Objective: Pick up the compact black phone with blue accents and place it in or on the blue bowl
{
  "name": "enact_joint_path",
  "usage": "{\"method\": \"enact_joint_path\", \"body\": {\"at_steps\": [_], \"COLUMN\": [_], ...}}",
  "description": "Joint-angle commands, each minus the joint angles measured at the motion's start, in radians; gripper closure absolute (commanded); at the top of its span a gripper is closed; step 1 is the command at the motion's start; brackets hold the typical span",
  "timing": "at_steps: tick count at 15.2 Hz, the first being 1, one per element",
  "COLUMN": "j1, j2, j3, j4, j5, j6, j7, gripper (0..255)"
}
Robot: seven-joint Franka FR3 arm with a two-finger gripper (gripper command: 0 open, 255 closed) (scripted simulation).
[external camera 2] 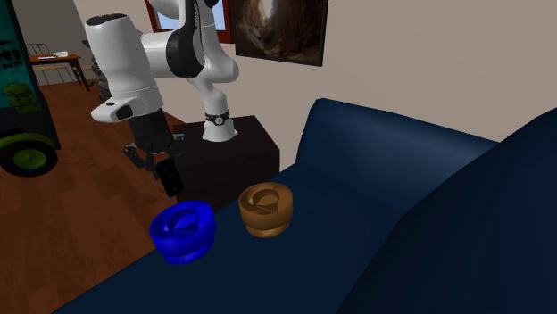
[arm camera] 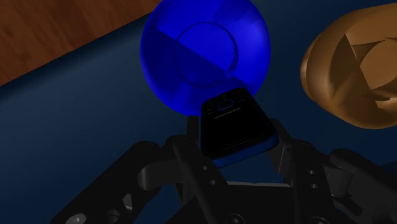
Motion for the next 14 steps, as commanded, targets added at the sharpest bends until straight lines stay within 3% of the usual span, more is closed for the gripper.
{"method": "enact_joint_path", "body": {"at_steps": [1, 10, 14], "j1": [-0.001, -0.003, -0.003], "j2": [0.014, 0.090, 0.090], "j3": [0.000, 0.006, 0.006], "j4": [-0.011, -0.042, -0.042], "j5": [0.003, 0.018, 0.018], "j6": [0.025, 0.131, 0.131], "j7": [-0.004, -0.021, -0.021], "gripper": [255, 255, 255]}}
